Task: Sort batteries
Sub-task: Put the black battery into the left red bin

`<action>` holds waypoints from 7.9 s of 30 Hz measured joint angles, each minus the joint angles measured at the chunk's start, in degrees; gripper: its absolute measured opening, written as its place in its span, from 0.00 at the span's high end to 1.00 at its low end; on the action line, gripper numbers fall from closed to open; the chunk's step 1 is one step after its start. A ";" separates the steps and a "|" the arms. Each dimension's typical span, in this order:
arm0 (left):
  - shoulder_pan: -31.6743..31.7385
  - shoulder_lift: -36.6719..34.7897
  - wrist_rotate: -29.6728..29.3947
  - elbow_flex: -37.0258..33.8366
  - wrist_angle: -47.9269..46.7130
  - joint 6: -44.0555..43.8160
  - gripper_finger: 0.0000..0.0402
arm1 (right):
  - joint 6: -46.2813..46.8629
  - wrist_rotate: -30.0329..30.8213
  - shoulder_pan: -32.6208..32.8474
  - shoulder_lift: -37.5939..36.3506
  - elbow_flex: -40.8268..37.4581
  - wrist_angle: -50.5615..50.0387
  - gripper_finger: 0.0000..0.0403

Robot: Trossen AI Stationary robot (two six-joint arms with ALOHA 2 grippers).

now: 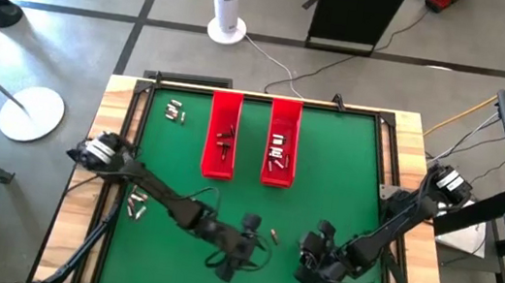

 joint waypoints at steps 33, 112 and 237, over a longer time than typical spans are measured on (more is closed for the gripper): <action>7.96 11.69 15.31 -3.92 1.50 -1.58 0.81 | 3.68 7.38 4.50 9.74 -0.04 13.68 0.68; 49.84 -8.23 1.46 -5.23 -40.79 7.67 0.92 | -6.57 7.73 -2.14 -3.39 0.15 8.72 0.88; -10.92 23.45 -25.05 14.09 50.24 -8.71 0.72 | 6.44 -36.20 21.31 7.16 11.44 -32.09 0.53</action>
